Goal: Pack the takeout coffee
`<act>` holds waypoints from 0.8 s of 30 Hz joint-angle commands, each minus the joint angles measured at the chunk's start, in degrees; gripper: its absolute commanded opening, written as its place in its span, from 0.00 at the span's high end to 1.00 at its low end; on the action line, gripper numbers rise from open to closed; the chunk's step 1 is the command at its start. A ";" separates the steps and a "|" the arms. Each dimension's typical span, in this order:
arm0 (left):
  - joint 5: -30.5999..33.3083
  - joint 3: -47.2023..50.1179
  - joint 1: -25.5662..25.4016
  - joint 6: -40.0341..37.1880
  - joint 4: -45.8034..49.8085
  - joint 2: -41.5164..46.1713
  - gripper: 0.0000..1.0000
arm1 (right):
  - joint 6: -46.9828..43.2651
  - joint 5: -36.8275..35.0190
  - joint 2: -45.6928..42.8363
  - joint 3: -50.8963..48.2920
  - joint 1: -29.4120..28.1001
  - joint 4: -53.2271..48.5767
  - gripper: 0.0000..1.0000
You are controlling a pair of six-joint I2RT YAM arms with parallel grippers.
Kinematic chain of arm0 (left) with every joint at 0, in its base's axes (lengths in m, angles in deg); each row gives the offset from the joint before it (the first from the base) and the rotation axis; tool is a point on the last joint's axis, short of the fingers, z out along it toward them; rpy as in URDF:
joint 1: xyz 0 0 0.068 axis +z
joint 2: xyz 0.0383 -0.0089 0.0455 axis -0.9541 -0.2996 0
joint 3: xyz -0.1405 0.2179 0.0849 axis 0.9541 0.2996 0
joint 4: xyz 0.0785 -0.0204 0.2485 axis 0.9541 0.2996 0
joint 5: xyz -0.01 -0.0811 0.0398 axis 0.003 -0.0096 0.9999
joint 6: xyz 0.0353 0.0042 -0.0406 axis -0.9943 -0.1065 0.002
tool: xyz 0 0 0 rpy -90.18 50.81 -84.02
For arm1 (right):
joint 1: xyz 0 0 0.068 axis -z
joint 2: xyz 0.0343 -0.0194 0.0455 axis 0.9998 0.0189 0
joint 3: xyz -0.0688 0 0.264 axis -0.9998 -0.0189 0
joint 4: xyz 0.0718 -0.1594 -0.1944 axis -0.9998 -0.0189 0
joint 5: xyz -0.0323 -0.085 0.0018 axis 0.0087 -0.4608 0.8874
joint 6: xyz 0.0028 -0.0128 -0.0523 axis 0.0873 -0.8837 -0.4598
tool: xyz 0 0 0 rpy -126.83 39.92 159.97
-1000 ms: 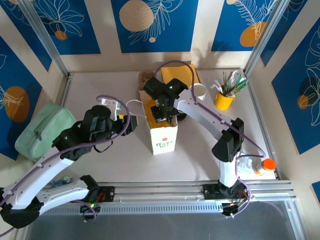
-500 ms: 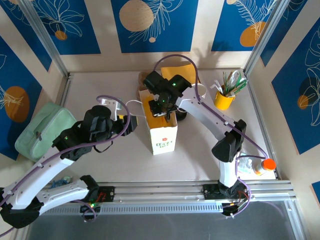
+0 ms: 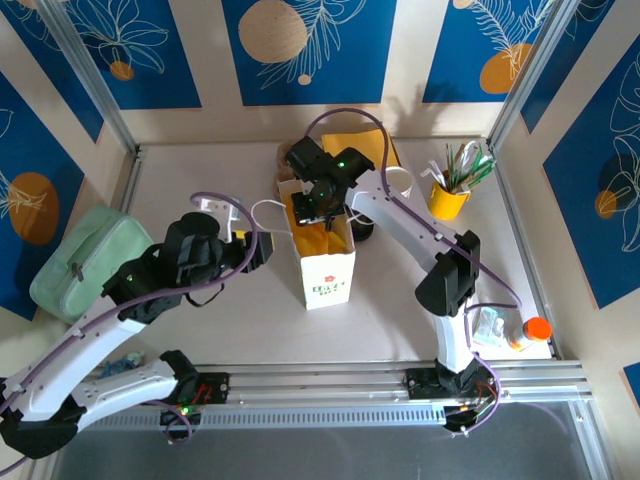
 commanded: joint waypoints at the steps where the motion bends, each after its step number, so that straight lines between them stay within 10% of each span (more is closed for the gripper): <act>1: 1.14 0.62 -0.37 0.19 -0.56 0.84 0.35 | 0.60 1.36 0.02 -1.46 -0.04 0.98 0.73; 24: 0.70 -0.09 -0.41 0.40 -0.73 -0.10 0.35 | -1.75 0.62 -7.41 4.10 -0.58 -2.42 0.58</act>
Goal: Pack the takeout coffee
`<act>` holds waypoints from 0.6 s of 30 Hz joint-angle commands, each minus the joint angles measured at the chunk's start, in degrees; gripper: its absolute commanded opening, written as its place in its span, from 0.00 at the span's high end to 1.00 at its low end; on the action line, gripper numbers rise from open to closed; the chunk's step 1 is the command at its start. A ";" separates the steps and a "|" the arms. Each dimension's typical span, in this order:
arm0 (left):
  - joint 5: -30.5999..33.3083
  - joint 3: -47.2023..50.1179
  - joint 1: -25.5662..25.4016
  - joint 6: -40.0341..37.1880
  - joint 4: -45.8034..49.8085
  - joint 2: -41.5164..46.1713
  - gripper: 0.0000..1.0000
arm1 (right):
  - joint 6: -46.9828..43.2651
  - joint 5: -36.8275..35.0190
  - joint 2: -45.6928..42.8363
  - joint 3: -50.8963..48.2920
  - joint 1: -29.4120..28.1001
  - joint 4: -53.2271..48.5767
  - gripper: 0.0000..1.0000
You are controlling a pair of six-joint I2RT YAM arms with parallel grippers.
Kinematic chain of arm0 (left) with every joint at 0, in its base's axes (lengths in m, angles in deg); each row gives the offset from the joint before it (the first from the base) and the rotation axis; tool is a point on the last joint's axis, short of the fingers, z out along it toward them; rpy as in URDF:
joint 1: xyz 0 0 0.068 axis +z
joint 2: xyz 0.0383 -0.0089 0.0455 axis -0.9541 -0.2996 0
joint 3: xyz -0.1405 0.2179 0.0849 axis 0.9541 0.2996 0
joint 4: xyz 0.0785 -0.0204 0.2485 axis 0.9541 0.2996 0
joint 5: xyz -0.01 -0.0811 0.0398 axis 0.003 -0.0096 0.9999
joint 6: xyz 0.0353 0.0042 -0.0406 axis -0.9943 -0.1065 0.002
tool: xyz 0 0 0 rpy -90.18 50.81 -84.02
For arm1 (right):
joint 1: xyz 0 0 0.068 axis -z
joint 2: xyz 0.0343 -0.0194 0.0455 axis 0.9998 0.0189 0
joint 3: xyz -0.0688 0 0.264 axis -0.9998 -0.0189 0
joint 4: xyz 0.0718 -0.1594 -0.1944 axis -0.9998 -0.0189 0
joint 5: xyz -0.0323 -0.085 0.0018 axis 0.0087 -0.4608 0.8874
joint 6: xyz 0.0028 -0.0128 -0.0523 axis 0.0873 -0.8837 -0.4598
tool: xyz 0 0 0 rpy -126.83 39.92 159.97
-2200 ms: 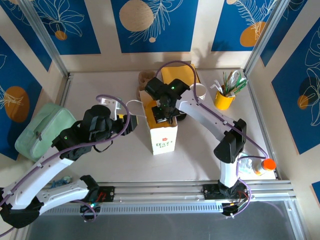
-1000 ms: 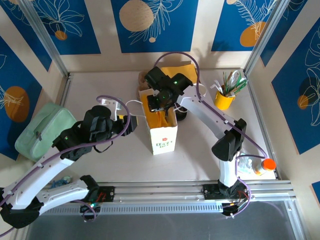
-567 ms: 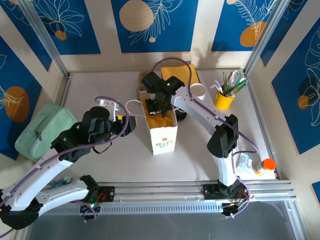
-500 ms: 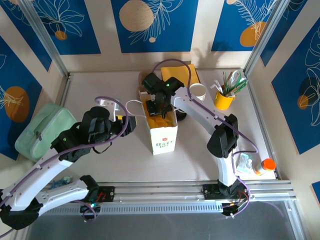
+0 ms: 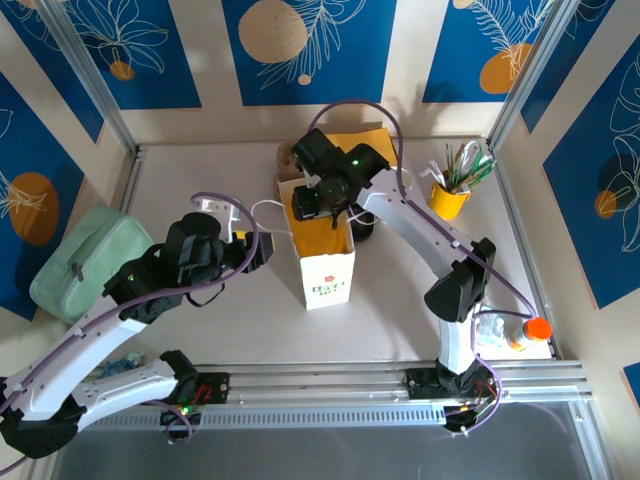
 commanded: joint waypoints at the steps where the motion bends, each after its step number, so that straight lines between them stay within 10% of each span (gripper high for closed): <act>1: 0.56 -0.31 -0.37 0.44 -0.73 0.17 0.35 | -0.86 0.39 -2.74 2.42 -0.40 -1.99 0.58; 18: 2.33 -1.57 -0.37 -1.59 -0.47 -0.74 0.35 | -2.47 11.85 -10.29 0.68 0.03 0.82 0.59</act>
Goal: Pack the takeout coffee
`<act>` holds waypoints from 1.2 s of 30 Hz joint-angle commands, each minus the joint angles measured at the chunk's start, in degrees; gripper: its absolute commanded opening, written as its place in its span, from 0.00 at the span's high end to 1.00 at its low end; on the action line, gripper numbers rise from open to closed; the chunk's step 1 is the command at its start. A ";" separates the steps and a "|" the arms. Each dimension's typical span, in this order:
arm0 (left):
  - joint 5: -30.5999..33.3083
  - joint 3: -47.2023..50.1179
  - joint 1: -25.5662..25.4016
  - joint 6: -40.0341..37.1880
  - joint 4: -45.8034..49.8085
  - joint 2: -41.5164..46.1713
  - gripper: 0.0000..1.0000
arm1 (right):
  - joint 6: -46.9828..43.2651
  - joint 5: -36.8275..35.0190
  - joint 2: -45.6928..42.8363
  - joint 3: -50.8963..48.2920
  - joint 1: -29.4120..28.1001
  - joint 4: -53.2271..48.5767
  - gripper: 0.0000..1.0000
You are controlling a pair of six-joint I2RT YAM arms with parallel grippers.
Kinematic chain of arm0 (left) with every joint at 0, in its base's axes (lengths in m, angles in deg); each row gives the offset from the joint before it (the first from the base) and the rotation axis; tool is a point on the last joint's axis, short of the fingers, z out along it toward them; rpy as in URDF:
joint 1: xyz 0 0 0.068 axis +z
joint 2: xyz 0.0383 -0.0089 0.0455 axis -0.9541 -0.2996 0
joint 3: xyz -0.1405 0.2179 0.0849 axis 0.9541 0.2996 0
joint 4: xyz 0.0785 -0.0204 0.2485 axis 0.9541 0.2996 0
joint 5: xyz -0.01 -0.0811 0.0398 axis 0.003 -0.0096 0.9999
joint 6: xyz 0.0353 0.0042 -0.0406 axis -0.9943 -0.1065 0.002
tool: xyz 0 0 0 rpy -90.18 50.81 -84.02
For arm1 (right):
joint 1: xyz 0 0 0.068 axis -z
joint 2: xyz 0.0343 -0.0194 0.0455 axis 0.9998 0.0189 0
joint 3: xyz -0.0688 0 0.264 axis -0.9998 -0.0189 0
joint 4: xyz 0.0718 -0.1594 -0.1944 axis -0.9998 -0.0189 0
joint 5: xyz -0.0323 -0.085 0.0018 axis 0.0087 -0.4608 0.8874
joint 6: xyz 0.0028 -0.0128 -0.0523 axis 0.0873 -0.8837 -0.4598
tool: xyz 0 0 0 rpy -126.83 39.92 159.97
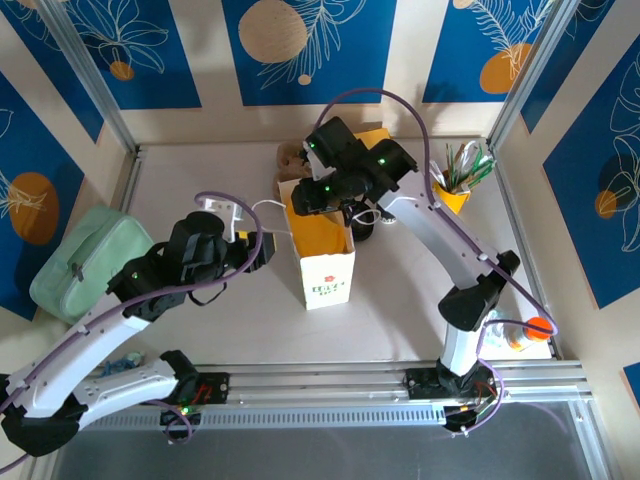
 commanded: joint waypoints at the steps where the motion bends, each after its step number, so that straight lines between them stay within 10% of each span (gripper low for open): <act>1: 2.94 -1.61 -0.38 -1.86 -0.39 0.28 0.35 | -1.62 4.42 -5.38 -1.23 0.11 1.27 0.59; 13: 19.40 0.44 1.37 -11.43 -2.41 2.60 0.16 | -3.12 -2.60 -24.20 -18.18 7.40 10.05 0.44; 20: 20.80 7.05 13.09 -13.64 -7.53 4.65 0.07 | -0.19 -5.76 -36.47 -36.68 21.45 18.99 0.32; 30: 25.22 23.31 23.26 -22.21 -29.46 6.11 0.01 | -1.42 -4.51 -47.40 -66.96 41.69 42.46 0.00; 36: 26.63 34.15 27.88 -26.38 -46.20 2.82 0.01 | -4.14 -8.55 -46.44 -81.27 43.13 60.64 0.01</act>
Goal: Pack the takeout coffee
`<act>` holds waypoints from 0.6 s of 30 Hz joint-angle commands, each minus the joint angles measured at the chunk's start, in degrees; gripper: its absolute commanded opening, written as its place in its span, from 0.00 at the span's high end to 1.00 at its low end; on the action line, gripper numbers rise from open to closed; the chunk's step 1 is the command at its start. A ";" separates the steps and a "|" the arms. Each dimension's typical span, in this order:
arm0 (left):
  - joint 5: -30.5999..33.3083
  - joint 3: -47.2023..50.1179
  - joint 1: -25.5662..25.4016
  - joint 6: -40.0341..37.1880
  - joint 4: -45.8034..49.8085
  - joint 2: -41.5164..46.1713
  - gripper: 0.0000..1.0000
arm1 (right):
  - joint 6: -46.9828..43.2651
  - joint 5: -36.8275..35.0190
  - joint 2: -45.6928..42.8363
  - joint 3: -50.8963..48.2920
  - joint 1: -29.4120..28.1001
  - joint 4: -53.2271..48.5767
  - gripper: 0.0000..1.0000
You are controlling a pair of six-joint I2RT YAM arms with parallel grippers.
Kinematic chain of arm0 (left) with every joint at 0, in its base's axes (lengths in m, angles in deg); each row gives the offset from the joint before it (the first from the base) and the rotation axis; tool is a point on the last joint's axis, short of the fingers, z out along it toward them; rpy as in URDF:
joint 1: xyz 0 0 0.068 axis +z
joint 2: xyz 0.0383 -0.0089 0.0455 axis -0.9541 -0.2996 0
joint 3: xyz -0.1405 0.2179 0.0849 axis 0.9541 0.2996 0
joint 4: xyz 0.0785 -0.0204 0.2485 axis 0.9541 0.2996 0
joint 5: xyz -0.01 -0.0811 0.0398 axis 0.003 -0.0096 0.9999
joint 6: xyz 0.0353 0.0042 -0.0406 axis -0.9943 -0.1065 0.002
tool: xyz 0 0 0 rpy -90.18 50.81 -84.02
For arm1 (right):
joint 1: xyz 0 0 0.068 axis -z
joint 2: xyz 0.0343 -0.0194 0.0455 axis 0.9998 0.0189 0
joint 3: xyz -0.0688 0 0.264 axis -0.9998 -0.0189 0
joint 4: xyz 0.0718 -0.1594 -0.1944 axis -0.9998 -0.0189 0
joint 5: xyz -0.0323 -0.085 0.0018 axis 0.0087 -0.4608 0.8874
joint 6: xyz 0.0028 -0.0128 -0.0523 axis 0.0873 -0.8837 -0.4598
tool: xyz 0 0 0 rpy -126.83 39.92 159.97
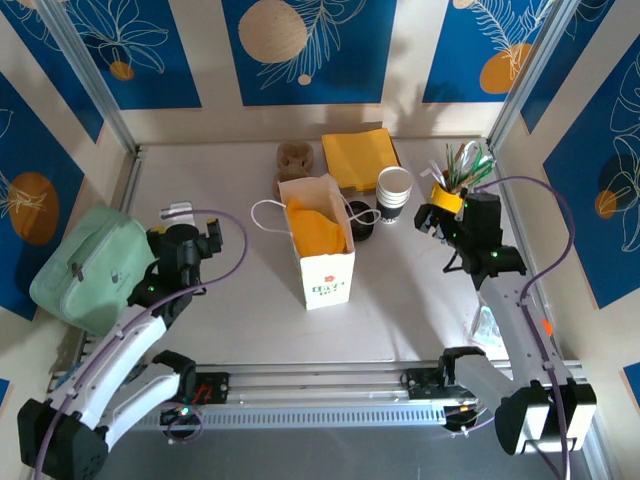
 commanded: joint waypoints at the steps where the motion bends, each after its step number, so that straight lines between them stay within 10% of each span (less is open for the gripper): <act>1: 2.78 5.35 2.58 -3.83 -15.41 -2.04 0.01 | -3.63 -2.53 0.81 -6.23 -0.03 17.34 0.01; 18: -8.47 16.54 12.60 -9.87 -47.65 -22.42 0.01 | -16.22 -1.45 22.70 -20.02 1.23 57.80 0.01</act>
